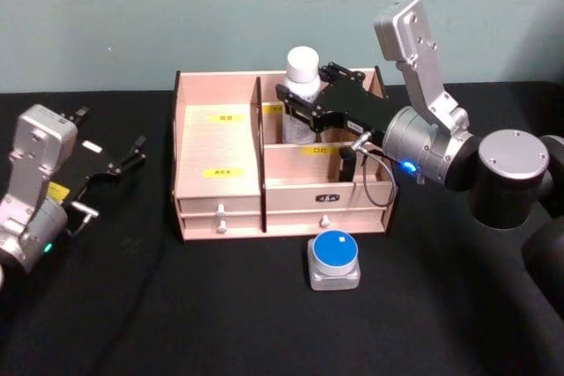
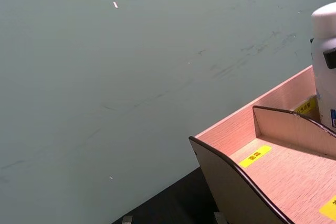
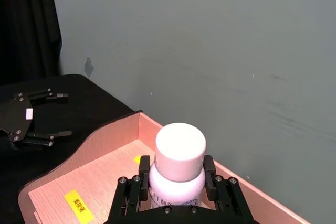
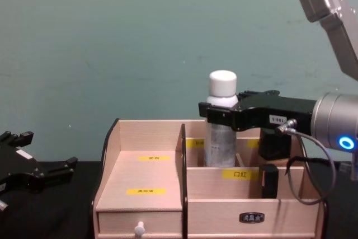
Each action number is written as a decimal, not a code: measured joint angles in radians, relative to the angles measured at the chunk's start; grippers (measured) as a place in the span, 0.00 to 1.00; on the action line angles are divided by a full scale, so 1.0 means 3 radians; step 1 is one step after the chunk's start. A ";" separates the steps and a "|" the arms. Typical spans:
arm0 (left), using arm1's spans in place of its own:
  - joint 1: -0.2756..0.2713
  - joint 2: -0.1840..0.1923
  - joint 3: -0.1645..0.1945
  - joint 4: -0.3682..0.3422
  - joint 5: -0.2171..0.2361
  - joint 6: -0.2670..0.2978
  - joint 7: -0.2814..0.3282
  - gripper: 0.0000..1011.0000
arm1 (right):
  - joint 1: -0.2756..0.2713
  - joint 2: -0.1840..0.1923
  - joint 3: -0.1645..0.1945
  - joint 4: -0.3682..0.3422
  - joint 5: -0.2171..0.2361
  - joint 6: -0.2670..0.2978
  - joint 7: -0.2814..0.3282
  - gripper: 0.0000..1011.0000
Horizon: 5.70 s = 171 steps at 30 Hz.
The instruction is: Pick up the facial cleanser and watermelon frost from the table and place them into the tiered storage box.
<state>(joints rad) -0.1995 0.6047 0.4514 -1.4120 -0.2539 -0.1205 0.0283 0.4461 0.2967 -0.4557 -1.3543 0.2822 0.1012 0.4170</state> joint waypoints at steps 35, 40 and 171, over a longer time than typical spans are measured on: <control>0.0000 0.0000 0.0000 0.0000 0.0000 0.0000 0.0000 0.99 | -0.0002 -0.0063 -0.0033 0.0238 -0.0108 0.0000 0.0026 0.59; 0.0000 0.0000 0.0000 0.0000 0.0000 0.0000 0.0000 0.99 | -0.0003 -0.0062 -0.0032 0.0238 -0.0107 0.0000 0.0026 0.59; 0.0000 0.0000 0.0000 0.0000 0.0000 0.0000 0.0000 0.99 | -0.1603 0.0702 0.0146 -0.0999 0.0176 0.0173 0.0025 0.99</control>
<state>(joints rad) -0.1995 0.6047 0.4514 -1.4120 -0.2539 -0.1205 0.0283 -0.0347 0.5074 -0.4120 -1.6540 0.3349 0.1531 0.4246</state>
